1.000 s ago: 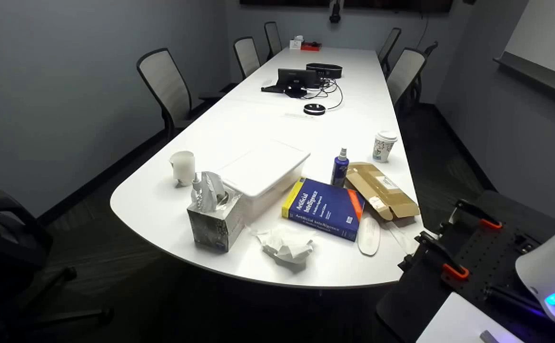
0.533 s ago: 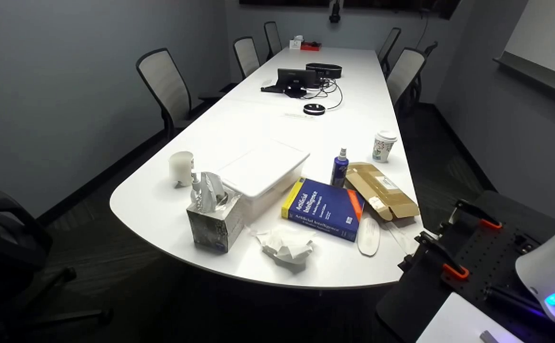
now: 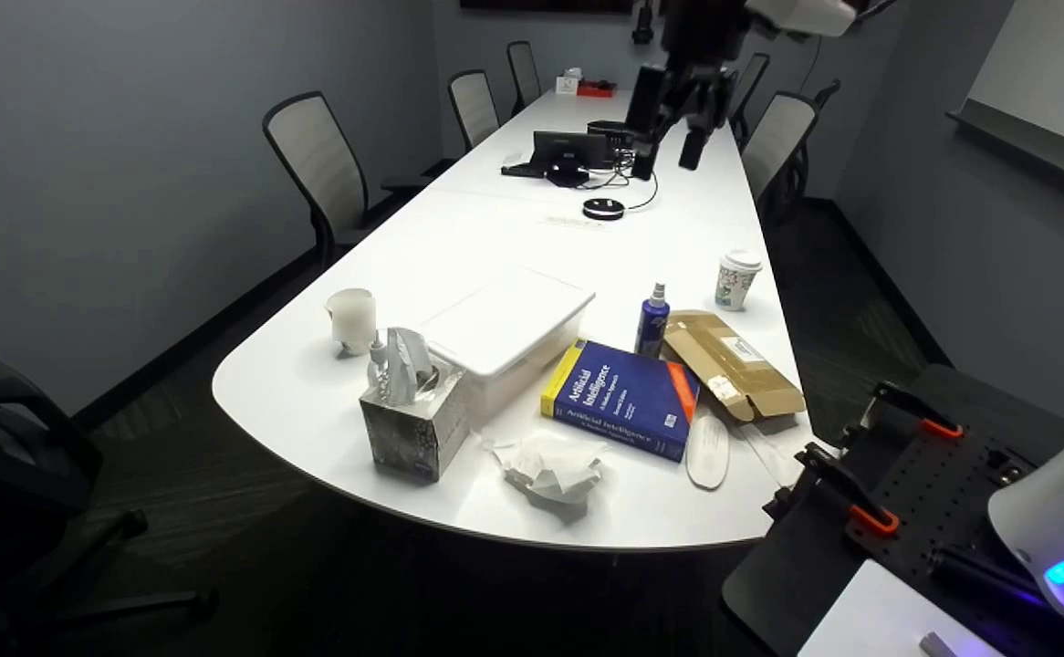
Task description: Use the white napkin to wipe the white lid.
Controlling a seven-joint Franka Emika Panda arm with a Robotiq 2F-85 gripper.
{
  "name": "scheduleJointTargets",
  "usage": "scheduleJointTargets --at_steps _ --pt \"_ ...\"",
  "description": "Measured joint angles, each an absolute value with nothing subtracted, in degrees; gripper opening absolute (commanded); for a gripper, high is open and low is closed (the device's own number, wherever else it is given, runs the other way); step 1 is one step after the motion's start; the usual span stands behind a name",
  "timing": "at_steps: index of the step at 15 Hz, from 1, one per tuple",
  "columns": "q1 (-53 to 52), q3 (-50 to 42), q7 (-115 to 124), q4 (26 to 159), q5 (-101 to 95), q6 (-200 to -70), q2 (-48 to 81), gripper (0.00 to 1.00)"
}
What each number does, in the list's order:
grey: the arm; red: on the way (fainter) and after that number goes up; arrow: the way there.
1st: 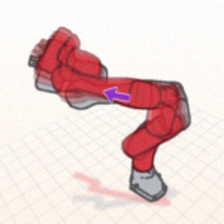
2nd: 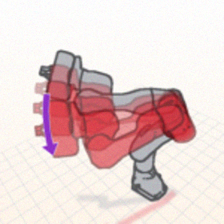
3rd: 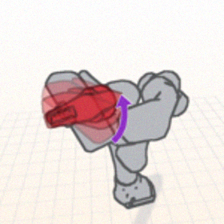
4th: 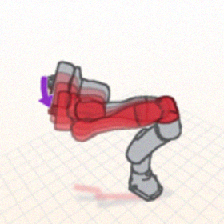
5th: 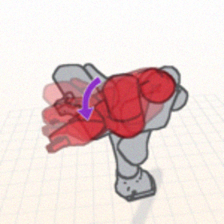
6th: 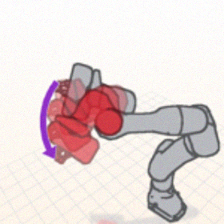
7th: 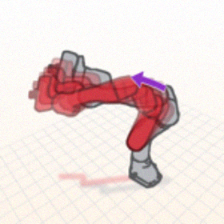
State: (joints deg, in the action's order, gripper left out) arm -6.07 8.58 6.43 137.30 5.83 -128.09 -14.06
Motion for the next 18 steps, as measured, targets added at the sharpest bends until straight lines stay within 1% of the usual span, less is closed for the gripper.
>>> scheduleJointTargets --at_steps 3,6,12,14,18 --pt "-7.6 11.6 12.0 137.1 5.7 -137.5 -5.2 1.0" --pt "-9.1 12.2 14.4 137.0 6.1 -145.1 3.5 1.0" --pt "-10.5 15.0 8.6 134.1 15.2 -157.8 21.4 1.0" --pt "-10.2 15.9 6.4 131.9 15.9 -160.0 27.3 1.0" --pt "-10.4 15.5 5.7 127.2 14.4 -160.3 37.3 1.0"
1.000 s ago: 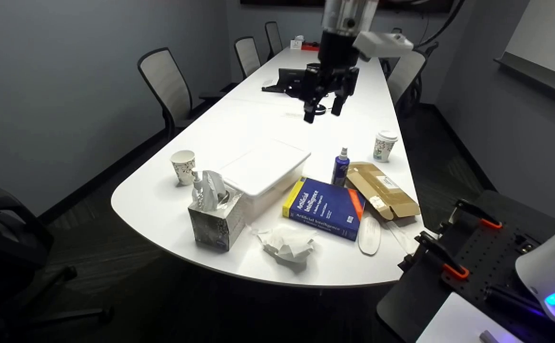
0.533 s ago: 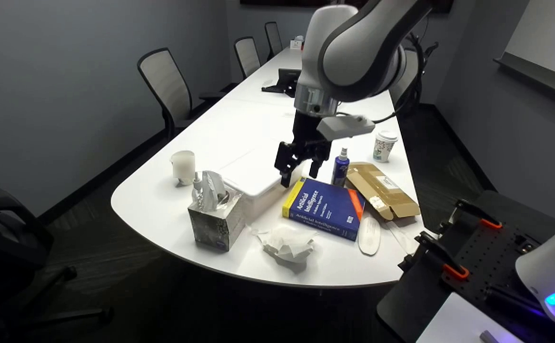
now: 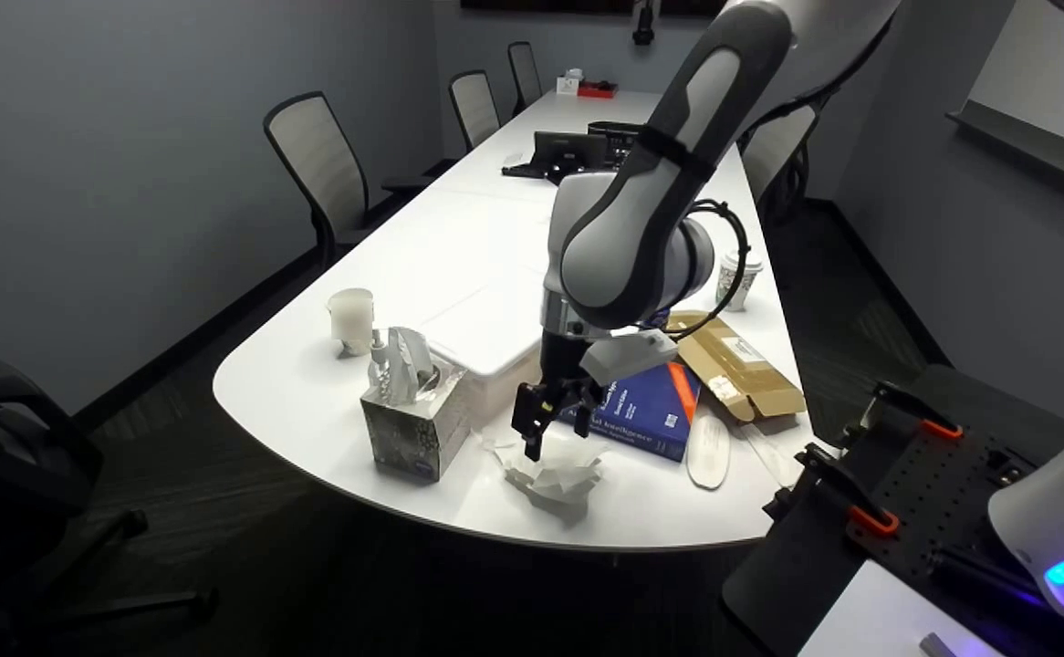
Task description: Use the white napkin to wipe the white lid.
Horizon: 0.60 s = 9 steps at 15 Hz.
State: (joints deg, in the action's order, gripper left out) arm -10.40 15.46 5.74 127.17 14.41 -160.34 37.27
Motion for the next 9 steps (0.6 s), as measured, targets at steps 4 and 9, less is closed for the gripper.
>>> scheduleJointTargets --at_steps 4,9 --pt "-11.7 13.7 6.0 122.5 11.6 -160.3 44.8 1.0" --pt "-16.1 9.0 8.7 116.8 8.9 -160.2 51.0 0.98"
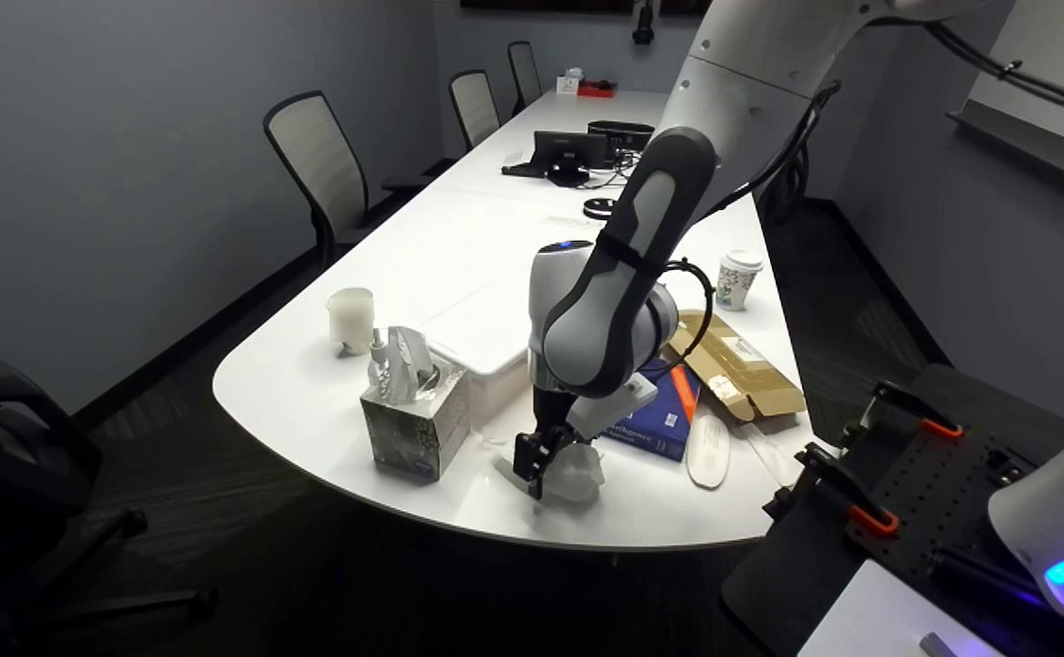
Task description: Use the white napkin to wipe the white lid.
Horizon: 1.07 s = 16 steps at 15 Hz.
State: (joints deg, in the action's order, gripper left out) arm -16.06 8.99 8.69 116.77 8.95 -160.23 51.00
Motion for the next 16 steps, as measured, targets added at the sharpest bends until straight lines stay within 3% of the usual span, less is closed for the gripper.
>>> scheduleJointTargets --at_steps 1,3,11,13,16 --pt "-16.9 8.3 9.4 115.7 8.5 -160.0 52.0 0.74" --pt "-18.4 7.2 10.7 114.0 7.7 -159.3 53.6 0.69" --pt "-21.2 6.0 13.9 110.6 7.2 -156.2 54.3 0.07" --pt "-21.4 5.6 14.0 110.4 7.1 -155.6 54.0 0.0" --pt "-21.2 5.3 13.9 110.4 7.0 -152.1 52.9 0.02"
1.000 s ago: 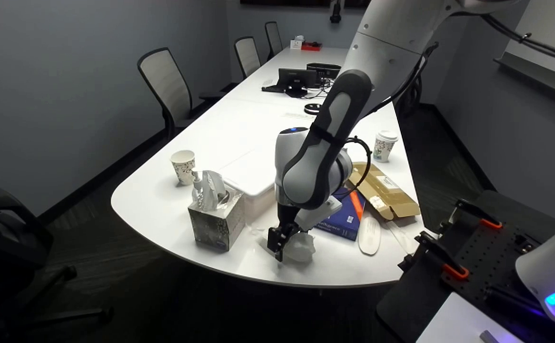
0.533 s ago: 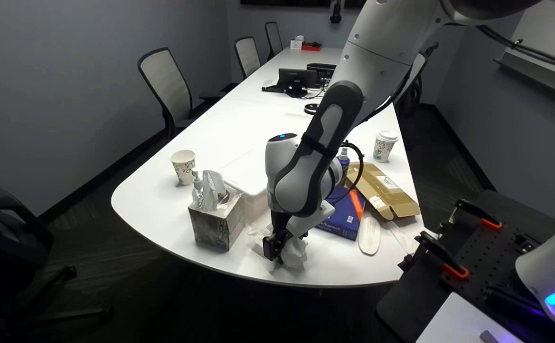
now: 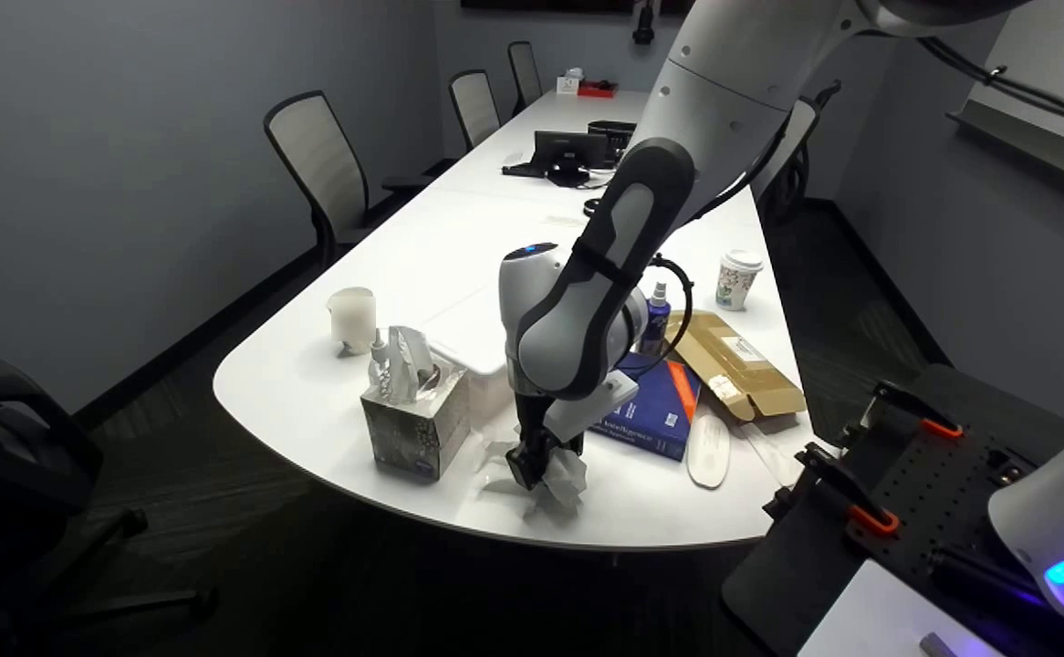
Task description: Use the white napkin to wipe the white lid.
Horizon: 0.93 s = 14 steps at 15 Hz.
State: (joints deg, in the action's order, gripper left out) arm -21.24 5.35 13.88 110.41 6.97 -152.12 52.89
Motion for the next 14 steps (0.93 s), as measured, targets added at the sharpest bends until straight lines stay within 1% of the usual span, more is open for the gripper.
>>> scheduleJointTargets --at_steps 5,9,12,14 --pt "-20.1 4.6 13.9 110.9 4.6 -141.7 45.8 0.03" --pt "-19.9 0.9 14.4 110.6 -1.3 -132.2 37.0 0.03" --pt "-18.5 -1.3 14.6 109.4 -5.8 -130.4 32.7 0.03" --pt "-17.3 -2.2 14.6 107.1 -9.4 -130.5 32.3 0.03"
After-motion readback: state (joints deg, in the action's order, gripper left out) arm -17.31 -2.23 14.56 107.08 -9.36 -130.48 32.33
